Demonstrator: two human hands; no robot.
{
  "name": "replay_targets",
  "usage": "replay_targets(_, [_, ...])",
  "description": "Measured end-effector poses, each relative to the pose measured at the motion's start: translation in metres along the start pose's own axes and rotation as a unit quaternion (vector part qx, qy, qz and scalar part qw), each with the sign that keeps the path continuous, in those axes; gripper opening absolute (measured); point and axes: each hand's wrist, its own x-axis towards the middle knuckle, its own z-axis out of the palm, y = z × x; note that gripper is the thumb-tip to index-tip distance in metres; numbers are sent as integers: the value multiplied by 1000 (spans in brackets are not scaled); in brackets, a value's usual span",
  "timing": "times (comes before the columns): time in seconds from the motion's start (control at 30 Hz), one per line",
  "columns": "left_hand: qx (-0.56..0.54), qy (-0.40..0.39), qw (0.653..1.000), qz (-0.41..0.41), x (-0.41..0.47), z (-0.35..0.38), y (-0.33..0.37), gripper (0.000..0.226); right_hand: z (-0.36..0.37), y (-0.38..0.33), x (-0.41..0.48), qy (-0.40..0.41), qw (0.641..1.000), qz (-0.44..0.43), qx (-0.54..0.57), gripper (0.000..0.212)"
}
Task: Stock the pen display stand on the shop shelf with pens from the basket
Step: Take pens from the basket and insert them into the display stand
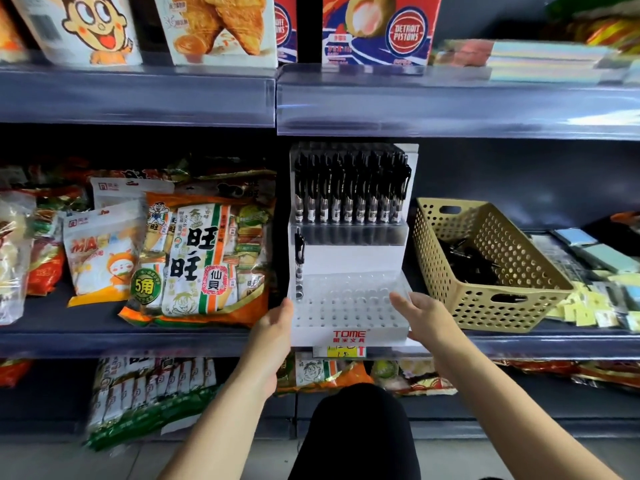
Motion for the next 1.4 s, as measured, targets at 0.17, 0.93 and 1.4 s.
replay_targets(0.17, [73, 40, 996, 11, 2, 19, 23, 56, 2, -9, 19, 35, 998, 1, 47, 46])
replay_targets(0.93, [91, 40, 995, 29, 31, 32, -13, 51, 3, 23, 36, 29, 999, -11, 24, 36])
replay_targets(1.4, [315, -34, 852, 418, -7, 93, 32, 30, -113, 5, 7, 151, 882, -179, -410, 40])
